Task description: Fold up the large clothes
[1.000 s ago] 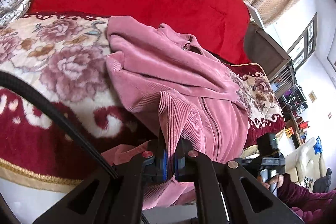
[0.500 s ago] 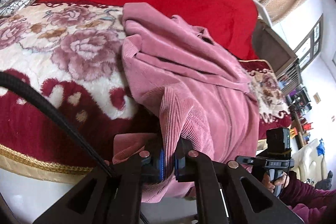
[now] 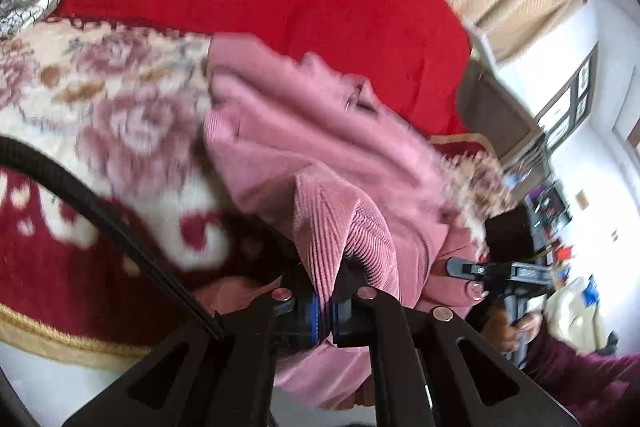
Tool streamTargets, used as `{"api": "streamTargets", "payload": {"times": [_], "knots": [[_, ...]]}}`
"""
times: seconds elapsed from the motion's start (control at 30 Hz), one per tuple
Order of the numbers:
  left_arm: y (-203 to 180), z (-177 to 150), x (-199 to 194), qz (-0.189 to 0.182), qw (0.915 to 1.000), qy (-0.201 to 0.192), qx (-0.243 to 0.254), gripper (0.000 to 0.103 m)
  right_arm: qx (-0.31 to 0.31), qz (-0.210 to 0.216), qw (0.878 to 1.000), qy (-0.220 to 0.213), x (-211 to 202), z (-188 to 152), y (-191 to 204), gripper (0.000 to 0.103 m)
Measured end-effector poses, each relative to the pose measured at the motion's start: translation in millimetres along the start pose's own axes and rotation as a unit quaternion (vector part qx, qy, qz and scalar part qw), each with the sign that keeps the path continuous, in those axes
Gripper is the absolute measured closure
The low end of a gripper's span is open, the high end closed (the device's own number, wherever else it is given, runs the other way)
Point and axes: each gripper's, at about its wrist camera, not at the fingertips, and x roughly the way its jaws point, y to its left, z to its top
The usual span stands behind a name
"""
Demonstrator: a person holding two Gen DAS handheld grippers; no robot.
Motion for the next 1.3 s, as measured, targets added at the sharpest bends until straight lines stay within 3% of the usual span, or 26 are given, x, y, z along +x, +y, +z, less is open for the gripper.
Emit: {"api": "streamTargets", "payload": {"times": [0.17,0.27,0.37,0.43,0.47,0.53,0.6,0.7,0.77,0.8,0.83,0.93,1.03,1.07,1.17,1.3], "knots": [[2.6,59.1,-18.2,-0.008,0.9982,-0.044,-0.04,0.099,0.005,0.055,0.996,-0.075,-19.2,45.4,13.1,0.08],[9.2,106.1,-12.3,0.013,0.9956,-0.064,-0.067,0.099,0.02,0.076,0.985,-0.155,-45.9,84.7,11.3,0.08],[27.4,148.9,15.8,0.025,0.9909,-0.067,-0.114,0.095,0.061,0.078,0.962,-0.253,-82.0,125.5,-14.4,0.08],[43.5,164.8,38.7,0.033,0.9856,-0.064,-0.153,0.092,0.118,0.081,0.94,-0.309,-105.0,147.8,-47.0,0.077],[49.9,169.4,50.9,0.03,0.9829,-0.063,-0.171,0.088,0.151,0.083,0.931,-0.322,-110.4,159.6,-66.9,0.077],[60.2,170.0,66.0,0.027,0.9768,-0.062,-0.203,0.047,0.17,0.07,0.926,-0.329,-113.3,169.0,-86.8,0.077],[69.6,163.1,67.5,0.016,0.9664,-0.103,-0.235,0.032,0.175,0.04,0.93,-0.32,-109.8,172.6,-93.7,0.076],[82.4,150.9,58.9,-0.037,0.9469,-0.162,-0.275,0.026,0.182,0.035,0.929,-0.319,-110.8,176.2,-98.1,0.075],[84.5,138.7,49.0,-0.068,0.93,-0.209,-0.295,0.023,0.15,0.009,0.934,-0.325,-119.2,177.2,-86.2,0.075],[85.5,131.9,45.9,-0.072,0.9258,-0.223,-0.296,0.022,0.122,-0.003,0.937,-0.327,-120.8,177.5,-74.8,0.075],[82.9,125.0,44.3,-0.065,0.9268,-0.224,-0.295,0.021,0.105,-0.009,0.94,-0.324,-128.9,175.8,-75.1,0.075],[67.6,127.2,59.4,-0.035,0.9491,-0.15,-0.275,0.021,0.054,-0.032,0.956,-0.288,-119.2,180.1,-53.0,0.075],[34.2,133.7,72.7,-0.022,0.9758,-0.094,-0.197,0.021,0.016,-0.045,0.972,-0.229,-93.1,177.3,-35.1,0.075],[26.9,134.2,74.6,-0.017,0.98,-0.083,-0.18,0.021,0.009,-0.052,0.975,-0.215,-82.2,176.7,-31.8,0.075],[12.9,140.1,80.1,-0.023,0.9869,-0.062,-0.147,0.021,-0.005,-0.059,0.983,-0.176,-58.4,169.6,-25.4,0.075],[22.7,147.9,89.4,-0.04,0.9825,-0.058,-0.173,0.021,-0.01,-0.07,0.985,-0.157,-38.2,167.0,-25.5,0.075]]}}
